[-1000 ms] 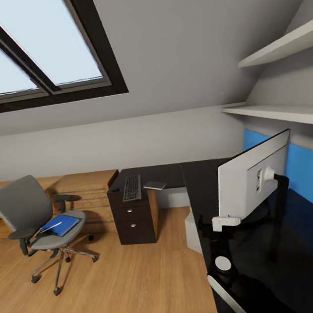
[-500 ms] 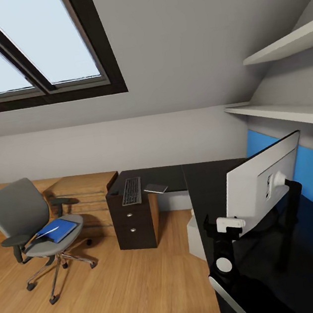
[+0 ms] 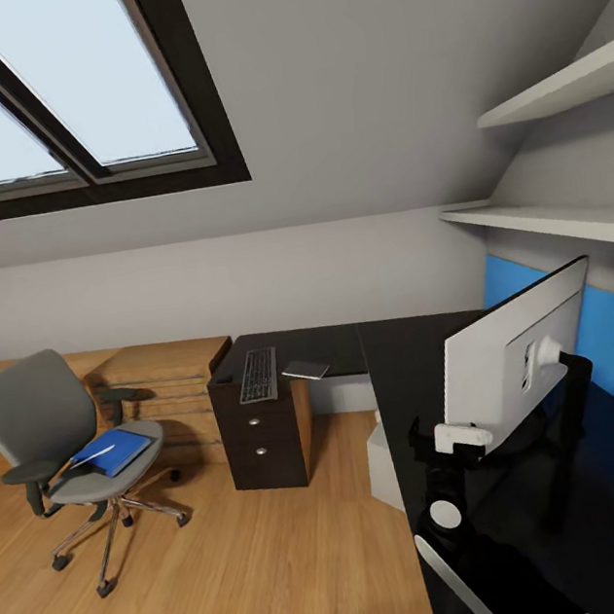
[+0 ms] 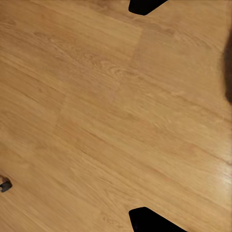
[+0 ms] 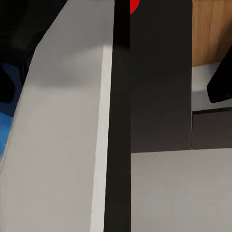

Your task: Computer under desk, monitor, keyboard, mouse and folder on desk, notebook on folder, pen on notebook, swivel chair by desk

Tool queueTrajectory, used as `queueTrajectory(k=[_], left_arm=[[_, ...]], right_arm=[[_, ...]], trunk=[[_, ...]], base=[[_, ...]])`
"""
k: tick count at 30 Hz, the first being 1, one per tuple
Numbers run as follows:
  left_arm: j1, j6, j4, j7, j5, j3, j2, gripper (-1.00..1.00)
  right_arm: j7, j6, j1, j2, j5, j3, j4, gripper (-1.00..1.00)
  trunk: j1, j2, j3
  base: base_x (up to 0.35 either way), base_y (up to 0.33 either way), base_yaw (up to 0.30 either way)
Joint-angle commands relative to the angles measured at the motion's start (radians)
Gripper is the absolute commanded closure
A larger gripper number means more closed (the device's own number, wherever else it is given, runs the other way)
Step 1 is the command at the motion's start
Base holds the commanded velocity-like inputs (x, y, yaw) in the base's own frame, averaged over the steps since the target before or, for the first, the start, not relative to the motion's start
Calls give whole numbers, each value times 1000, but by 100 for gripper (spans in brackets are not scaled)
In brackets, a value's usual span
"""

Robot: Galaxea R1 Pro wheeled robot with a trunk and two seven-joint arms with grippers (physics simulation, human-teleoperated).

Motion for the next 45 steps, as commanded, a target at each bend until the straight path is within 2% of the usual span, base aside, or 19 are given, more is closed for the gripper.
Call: queueTrajectory(k=[1,10,15,21,24,25,26,40,45], left_arm=[[-1,-6,-2,6,11,-8,2,-100],[-1,-10,-2,7,9,-8,1,-100],[-1,-47,-2,11,9,-7,1,-100],[-1,-58,-2,12,9,-6,1,-100],[-1,-58,-2,12,10,-6,2,-100],[-1,-58,-2,12,10,-6,2,-100],[-1,-58,-2,12,10,-6,2,-100],[-1,-58,-2,12,11,-6,3,-100],[-1,-58,-2,12,11,-6,3,-100]], right_arm=[[-6,-3,-1,-1,-9,3,-1,-100],[-5,-3,-1,-1,-9,-19,-1,-100],[-4,-3,-1,-1,-8,-23,0,-100],[-4,-3,-1,-1,-9,-27,19,-100],[-3,-3,-1,-1,-10,-67,34,-100],[-1,-3,-1,0,-11,-101,39,-100],[-2,-3,-1,0,-11,-107,40,-100],[-3,-3,-1,2,-13,-131,41,-100],[-3,-3,-1,2,-13,-136,41,-100]], trunk=[[0,-1,-1],[0,-1,-1],[0,-1,-1],[0,-1,-1],[0,-1,-1],[0,-1,-1],[0,-1,-1],[0,-1,-1],[0,-1,-1]], base=[[0,0,0],[79,0,0],[104,0,0],[8,0,0],[0,0,0],[0,0,0],[0,0,0],[-2,-2,0],[-92,-177,0]])
